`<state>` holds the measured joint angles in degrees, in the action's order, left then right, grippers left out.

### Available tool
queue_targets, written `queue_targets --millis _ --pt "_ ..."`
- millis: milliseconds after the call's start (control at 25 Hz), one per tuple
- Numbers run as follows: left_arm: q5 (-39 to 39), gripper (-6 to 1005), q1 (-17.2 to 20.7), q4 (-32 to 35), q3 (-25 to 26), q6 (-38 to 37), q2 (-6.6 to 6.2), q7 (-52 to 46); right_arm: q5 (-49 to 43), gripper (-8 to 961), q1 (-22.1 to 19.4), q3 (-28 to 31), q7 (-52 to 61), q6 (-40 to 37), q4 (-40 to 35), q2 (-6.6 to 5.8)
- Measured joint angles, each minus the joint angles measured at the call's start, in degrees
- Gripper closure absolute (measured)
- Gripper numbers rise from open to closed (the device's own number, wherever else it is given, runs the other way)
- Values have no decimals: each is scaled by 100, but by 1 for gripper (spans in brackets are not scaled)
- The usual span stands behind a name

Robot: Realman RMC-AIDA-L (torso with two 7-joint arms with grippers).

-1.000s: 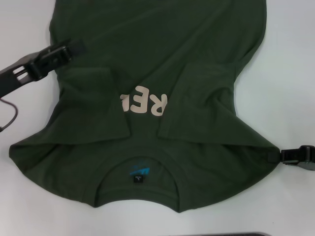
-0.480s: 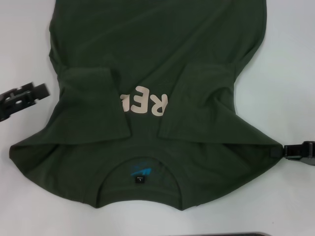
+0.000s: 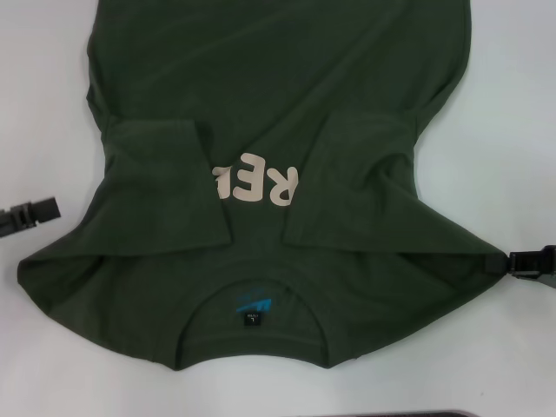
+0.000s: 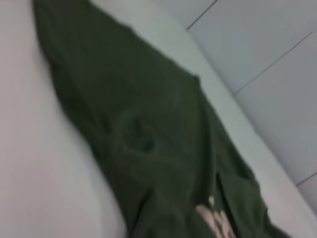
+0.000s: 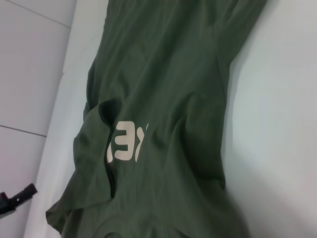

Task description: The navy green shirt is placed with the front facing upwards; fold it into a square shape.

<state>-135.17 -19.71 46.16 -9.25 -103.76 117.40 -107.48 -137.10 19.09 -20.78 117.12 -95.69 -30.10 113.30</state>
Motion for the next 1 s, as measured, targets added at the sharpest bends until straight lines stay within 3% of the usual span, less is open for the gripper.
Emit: queue_targets --millis 720,1000 --pt "-1349 141 -295 349 -5 -16 -234 -649 0 907 13 91 -5 -5 -5 -63" --pt "-1640 141 -513 74 -177 -8 -270 -701 -1 907 47 136 27 3 -5 -81"
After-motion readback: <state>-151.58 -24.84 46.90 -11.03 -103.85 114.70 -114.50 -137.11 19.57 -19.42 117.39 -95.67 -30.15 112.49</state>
